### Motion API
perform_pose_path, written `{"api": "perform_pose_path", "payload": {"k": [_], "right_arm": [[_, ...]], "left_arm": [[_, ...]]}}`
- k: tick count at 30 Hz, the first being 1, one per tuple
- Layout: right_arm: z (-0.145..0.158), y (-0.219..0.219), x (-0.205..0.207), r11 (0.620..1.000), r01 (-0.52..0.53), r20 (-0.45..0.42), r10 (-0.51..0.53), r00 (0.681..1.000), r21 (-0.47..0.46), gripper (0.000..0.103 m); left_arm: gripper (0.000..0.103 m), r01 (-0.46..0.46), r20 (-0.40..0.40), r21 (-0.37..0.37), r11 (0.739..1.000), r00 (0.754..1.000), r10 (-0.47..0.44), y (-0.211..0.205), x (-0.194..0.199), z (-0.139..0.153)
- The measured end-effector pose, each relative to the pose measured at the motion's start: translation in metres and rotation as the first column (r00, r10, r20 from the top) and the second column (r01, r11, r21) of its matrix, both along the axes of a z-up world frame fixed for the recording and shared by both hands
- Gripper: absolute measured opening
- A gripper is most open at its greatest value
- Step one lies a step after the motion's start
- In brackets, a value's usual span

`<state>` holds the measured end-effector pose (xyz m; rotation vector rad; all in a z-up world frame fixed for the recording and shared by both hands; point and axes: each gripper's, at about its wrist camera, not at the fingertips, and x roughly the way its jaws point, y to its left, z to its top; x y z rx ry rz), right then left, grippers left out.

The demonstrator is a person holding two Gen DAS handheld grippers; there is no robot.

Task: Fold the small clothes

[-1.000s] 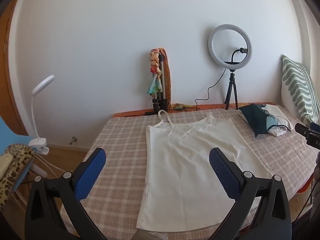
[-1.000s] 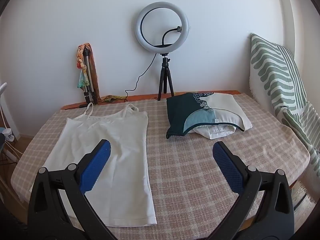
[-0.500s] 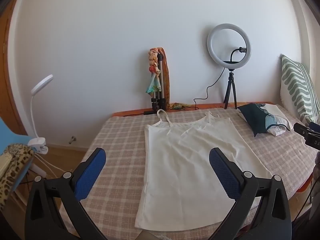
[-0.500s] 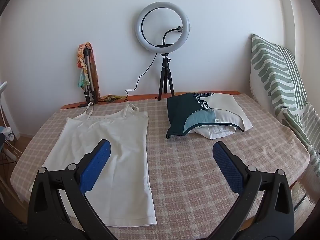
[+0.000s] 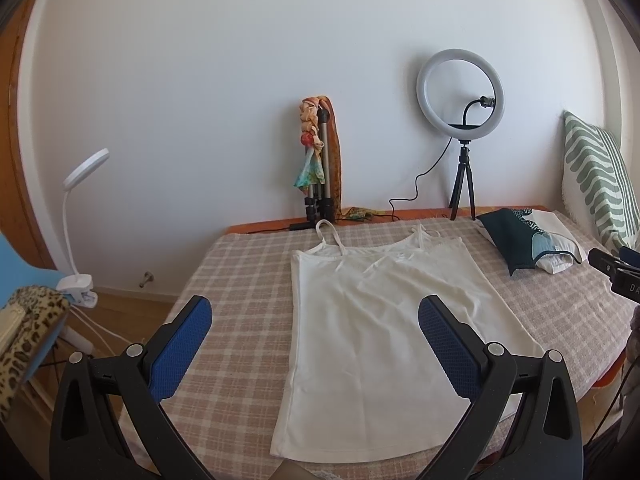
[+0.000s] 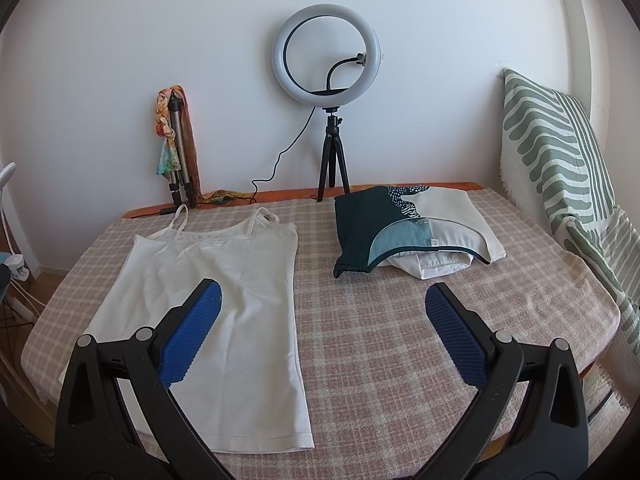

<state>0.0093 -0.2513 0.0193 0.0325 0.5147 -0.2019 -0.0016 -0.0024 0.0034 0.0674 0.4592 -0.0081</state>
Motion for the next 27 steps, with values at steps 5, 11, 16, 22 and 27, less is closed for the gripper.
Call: {"api": "perform_pose_path", "payload": {"k": [5,11,16,22,27], "right_arm": [[-0.0008,0.0003,0.0005,1.000,0.000,0.001,0.000,1.000,-0.001,0.103],[-0.0016,0.0002,0.0008,1.000,-0.003,-0.002,0.003,1.000,0.000,0.103],[-0.0024,0.0018,0.0031,1.000,-0.003,-0.003,0.003,1.000,-0.001,0.103],[-0.0009,-0.0003,0.0012,1.000,-0.004,-0.003,0.004,1.000,0.001,0.103],[-0.0014,0.0022,0.0020,1.000,-0.006,-0.003,0.006,1.000,0.002,0.103]], "left_arm": [[0.103,-0.003,0.001,-0.007,1.000,1.000,0.003,0.0007,-0.0004,0.0000],[0.103,-0.002,0.000,-0.008,1.000,1.000,0.002,-0.0003,-0.0008,-0.0007],[0.103,0.000,-0.001,-0.008,1.000,1.000,0.000,-0.0007,-0.0007,-0.0002],[0.103,-0.001,-0.002,-0.009,1.000,1.000,0.001,-0.0004,-0.0011,-0.0005],[0.103,-0.002,-0.002,-0.009,1.000,1.000,0.002,0.0000,-0.0012,-0.0005]]}}
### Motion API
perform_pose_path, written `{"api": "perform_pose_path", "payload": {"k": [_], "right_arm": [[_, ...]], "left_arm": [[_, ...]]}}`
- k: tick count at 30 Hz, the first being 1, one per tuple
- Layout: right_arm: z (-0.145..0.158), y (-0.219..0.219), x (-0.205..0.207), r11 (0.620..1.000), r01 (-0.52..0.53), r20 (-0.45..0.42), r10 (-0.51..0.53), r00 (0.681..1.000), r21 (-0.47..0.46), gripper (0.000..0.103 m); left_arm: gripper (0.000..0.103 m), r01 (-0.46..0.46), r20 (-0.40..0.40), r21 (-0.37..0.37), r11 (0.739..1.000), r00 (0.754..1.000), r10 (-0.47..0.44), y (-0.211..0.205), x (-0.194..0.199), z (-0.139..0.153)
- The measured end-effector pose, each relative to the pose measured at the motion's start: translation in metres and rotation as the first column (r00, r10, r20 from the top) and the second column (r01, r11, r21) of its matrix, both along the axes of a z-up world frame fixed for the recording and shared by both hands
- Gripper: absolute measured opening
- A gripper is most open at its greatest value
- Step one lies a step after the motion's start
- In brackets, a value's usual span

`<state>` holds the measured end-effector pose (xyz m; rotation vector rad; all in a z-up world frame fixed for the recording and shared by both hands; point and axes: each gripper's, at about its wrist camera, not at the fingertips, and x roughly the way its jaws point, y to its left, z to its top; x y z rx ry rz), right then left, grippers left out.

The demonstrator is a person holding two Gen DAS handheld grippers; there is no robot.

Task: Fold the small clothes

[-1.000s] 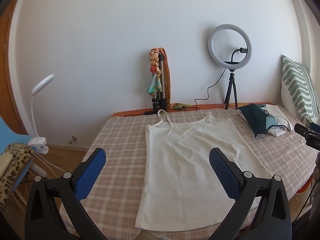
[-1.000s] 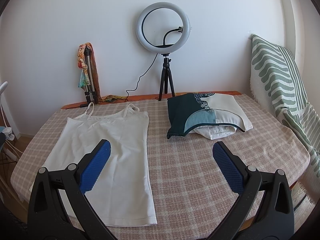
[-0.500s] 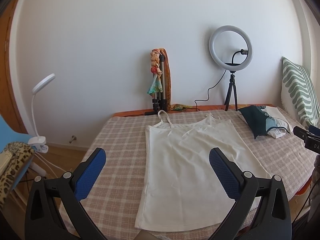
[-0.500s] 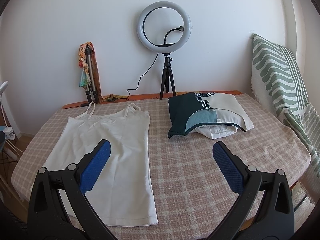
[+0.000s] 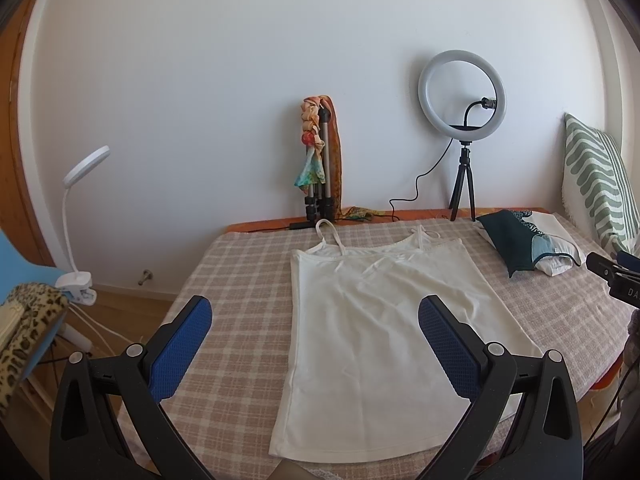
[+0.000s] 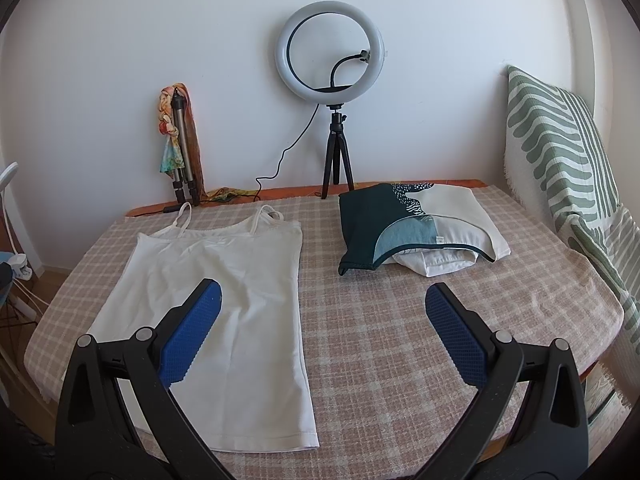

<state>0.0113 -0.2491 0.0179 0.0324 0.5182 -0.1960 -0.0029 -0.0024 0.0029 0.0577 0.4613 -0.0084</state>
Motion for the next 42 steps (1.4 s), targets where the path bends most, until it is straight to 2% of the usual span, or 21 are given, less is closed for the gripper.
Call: {"api": "perform_pose_path", "payload": {"k": [23,28,32,36,42], "right_arm": [[-0.004,0.001,0.001,1.000,-0.004,-0.002,0.004,1.000,0.006,0.103],[0.000,0.001,0.005,0.998,-0.035,-0.003,0.035,0.999,0.051,0.103],[0.010,0.009,0.016,0.994,-0.087,-0.005,0.088,0.996,0.064,0.103],[0.022,0.024,0.034,0.986,-0.149,0.010,0.149,0.989,0.073,0.103],[0.025,0.057,0.087,0.961,-0.239,-0.006,0.242,0.970,0.137,0.103]], "left_arm": [[0.103,0.000,-0.018,0.005,1.000,1.000,0.000,-0.002,0.000,-0.001],[0.103,0.005,-0.074,-0.024,1.000,0.997,-0.007,0.005,0.005,-0.006],[0.103,0.022,-0.132,-0.044,0.999,0.991,-0.027,0.017,0.007,-0.018],[0.103,-0.017,-0.125,-0.045,0.999,0.992,0.011,0.037,0.000,-0.032],[0.100,-0.028,-0.208,-0.144,0.989,0.978,-0.003,0.063,0.000,-0.058]]}}
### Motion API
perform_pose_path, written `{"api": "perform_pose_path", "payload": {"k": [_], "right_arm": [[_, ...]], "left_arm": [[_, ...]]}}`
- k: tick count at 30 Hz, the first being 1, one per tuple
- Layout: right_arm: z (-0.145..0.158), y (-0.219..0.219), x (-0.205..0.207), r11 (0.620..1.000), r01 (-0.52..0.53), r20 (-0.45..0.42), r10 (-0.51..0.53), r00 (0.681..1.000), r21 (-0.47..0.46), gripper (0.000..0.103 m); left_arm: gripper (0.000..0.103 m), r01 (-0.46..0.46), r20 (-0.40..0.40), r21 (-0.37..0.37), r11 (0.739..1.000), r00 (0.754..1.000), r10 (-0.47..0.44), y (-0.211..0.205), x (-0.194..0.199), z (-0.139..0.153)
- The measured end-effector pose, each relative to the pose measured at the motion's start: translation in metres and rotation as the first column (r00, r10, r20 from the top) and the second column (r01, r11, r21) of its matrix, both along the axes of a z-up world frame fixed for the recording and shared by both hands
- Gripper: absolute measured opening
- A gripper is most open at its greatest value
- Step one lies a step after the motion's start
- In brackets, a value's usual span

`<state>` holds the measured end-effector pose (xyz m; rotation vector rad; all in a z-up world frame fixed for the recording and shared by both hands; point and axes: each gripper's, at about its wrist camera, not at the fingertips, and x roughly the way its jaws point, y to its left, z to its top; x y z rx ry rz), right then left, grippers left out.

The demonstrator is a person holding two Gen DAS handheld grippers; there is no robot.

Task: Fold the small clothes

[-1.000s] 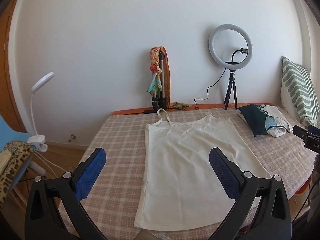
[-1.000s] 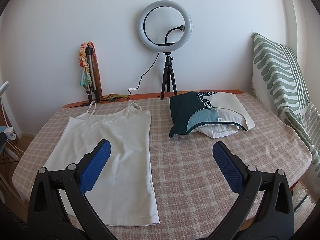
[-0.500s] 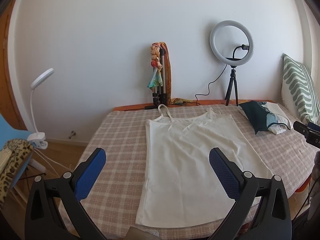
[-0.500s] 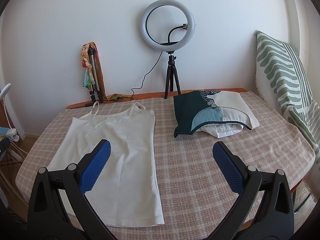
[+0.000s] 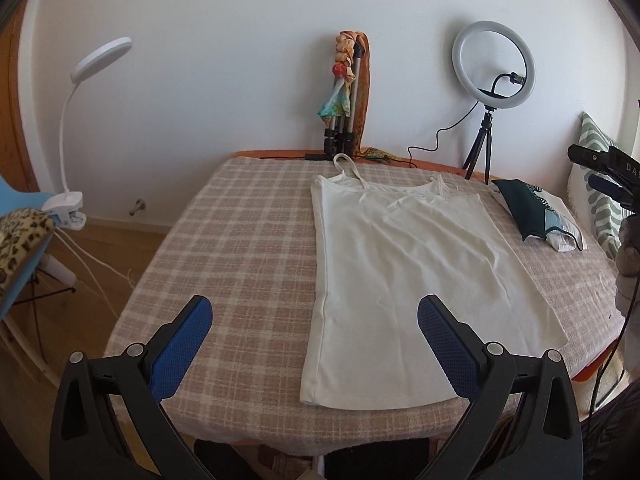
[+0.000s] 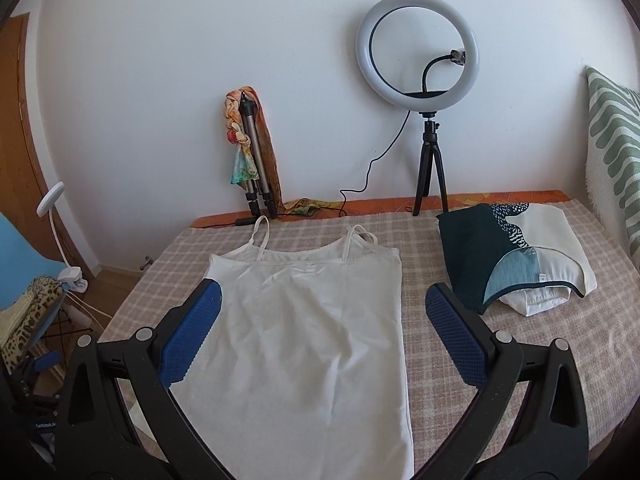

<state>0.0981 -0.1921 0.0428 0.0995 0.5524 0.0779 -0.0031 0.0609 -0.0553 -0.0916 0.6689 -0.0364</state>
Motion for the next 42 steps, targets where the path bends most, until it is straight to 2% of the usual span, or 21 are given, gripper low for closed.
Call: {"api": "perform_pose_path", "payload": {"k": [1,4,5,7,9,11,13,15,19,23,25,29,33,36,39,41,42], "right_arm": [[-0.001,0.007,0.009,1.000,-0.020,-0.009,0.020,1.000,0.005,0.103],[-0.009,0.032,0.042,0.995,-0.096,-0.071,0.096,0.993,0.016,0.103],[-0.011,0.042,0.053,0.992,-0.125,-0.092,0.126,0.988,0.023,0.103],[-0.015,0.060,0.071,0.984,-0.173,-0.126,0.176,0.976,0.032,0.096],[-0.019,0.080,0.088,0.978,-0.207,-0.156,0.209,0.966,0.030,0.092],[-0.023,0.100,0.104,0.973,-0.229,-0.171,0.227,0.959,0.013,0.087],[-0.030,0.120,0.125,0.970,-0.242,-0.189,0.234,0.954,-0.017,0.074],[-0.039,0.136,0.147,0.969,-0.244,-0.215,0.231,0.949,-0.035,0.062],[-0.063,0.162,0.189,0.962,-0.273,-0.305,0.265,0.915,0.017,0.054],[-0.095,0.190,0.222,0.950,-0.305,-0.407,0.305,0.861,0.067,0.053],[-0.109,0.206,0.233,0.946,-0.320,-0.441,0.312,0.841,0.059,0.048],[-0.136,0.232,0.256,0.954,-0.294,-0.499,0.283,0.819,0.060,0.048],[-0.156,0.247,0.275,0.961,-0.272,-0.532,0.260,0.806,0.057,0.048],[-0.165,0.254,0.289,0.961,-0.272,-0.545,0.253,0.799,0.049,0.047],[-0.173,0.257,0.303,0.966,-0.257,-0.556,0.235,0.798,0.038,0.047],[-0.178,0.259,0.312,0.967,-0.251,-0.565,0.226,0.793,0.035,0.047],[-0.180,0.261,0.316,0.967,-0.252,-0.568,0.223,0.792,0.027,0.047]], "left_arm": [[0.094,0.011,-0.012,-0.018,1.000,1.000,-0.011,0.002,0.000,-0.004],[0.089,0.031,-0.060,-0.048,0.998,0.998,-0.034,0.005,0.002,-0.017],[0.084,0.038,-0.074,-0.051,0.998,0.996,-0.041,0.006,0.002,-0.021],[0.079,0.057,-0.105,-0.061,0.997,0.993,-0.063,0.006,0.004,-0.031],[0.068,0.075,-0.136,-0.099,0.992,0.987,-0.088,0.008,0.006,-0.041],[0.066,0.084,-0.170,-0.165,0.983,0.979,-0.112,0.013,0.010,-0.052],[0.063,0.067,-0.198,-0.204,0.977,0.974,-0.108,0.018,0.013,-0.060],[0.063,0.047,-0.216,-0.196,0.979,0.972,-0.090,0.022,0.014,-0.066],[0.061,0.036,-0.231,-0.199,0.979,0.970,-0.083,0.028,0.015,-0.073],[0.061,0.040,-0.265,-0.244,0.969,0.959,-0.106,0.029,0.019,-0.084],[0.060,0.042,-0.275,-0.236,0.971,0.955,-0.108,0.027,0.021,-0.087],[0.048,0.045,-0.290,-0.210,0.977,0.951,-0.107,0.023,0.025,-0.092],[0.047,0.038,-0.305,-0.203,0.978,0.947,-0.100,0.024,0.026,-0.099],[0.042,0.048,-0.295,-0.209,0.977,0.949,-0.109,0.025,0.027,-0.099],[0.031,0.055,-0.291,-0.248,0.967,0.948,-0.128,0.025,0.028,-0.099],[0.015,0.066,-0.288,-0.295,0.953,0.945,-0.155,0.026,0.030,-0.100],[0.014,0.067,-0.288,-0.305,0.950,0.944,-0.159,0.026,0.031,-0.101]]}}
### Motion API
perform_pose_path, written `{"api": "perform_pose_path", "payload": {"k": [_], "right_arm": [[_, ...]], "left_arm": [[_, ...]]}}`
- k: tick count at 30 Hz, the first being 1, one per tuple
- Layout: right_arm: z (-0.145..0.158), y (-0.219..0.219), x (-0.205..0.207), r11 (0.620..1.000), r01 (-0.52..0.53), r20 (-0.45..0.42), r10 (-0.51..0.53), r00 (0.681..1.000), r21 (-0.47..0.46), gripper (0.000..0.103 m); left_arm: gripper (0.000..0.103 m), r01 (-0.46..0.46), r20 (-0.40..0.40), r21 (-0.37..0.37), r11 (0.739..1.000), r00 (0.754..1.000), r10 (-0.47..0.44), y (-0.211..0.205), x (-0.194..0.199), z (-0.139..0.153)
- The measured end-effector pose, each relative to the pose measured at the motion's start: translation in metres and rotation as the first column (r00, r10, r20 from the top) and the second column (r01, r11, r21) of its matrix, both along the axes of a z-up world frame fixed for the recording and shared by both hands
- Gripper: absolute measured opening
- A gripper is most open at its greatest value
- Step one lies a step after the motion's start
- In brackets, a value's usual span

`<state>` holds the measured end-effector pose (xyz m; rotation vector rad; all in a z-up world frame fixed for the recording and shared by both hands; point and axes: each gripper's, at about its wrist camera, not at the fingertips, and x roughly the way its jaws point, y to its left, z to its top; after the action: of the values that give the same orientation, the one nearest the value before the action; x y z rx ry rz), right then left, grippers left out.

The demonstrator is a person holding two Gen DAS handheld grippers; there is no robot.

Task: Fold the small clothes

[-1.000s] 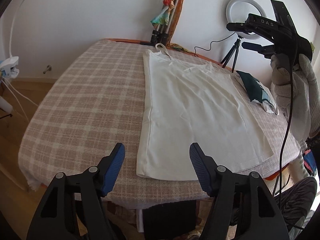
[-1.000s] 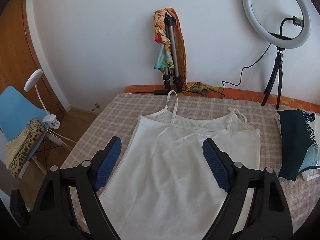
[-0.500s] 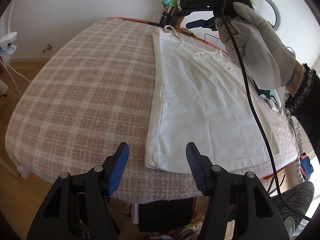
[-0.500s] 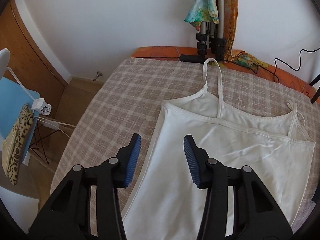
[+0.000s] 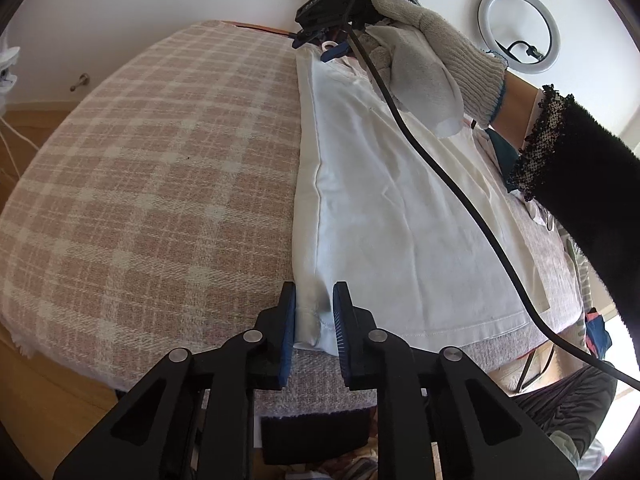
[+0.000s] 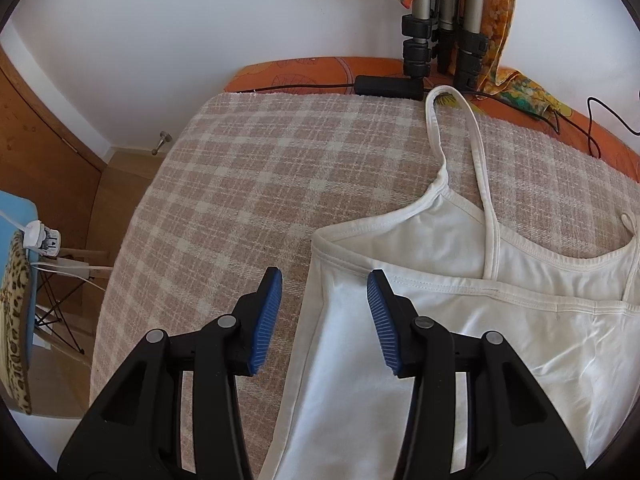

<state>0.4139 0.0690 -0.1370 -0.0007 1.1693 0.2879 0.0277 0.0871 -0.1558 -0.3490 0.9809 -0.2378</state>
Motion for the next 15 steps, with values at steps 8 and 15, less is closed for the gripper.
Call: {"api": "perform_pose_path", "payload": {"k": [8,15], "right_arm": [[-0.010,0.009,0.014,0.998,-0.014,-0.002,0.014,1.000,-0.063,0.018],[-0.003,-0.006,0.010,0.999,-0.009,0.030,0.010,0.999,-0.039,0.011]], "left_arm": [[0.006,0.000,0.023,-0.062,0.998,1.000,0.001,0.003,0.005,0.003],[0.004,0.016,0.060,-0.071,0.997,0.998,-0.011,0.001,0.001,0.009]]}}
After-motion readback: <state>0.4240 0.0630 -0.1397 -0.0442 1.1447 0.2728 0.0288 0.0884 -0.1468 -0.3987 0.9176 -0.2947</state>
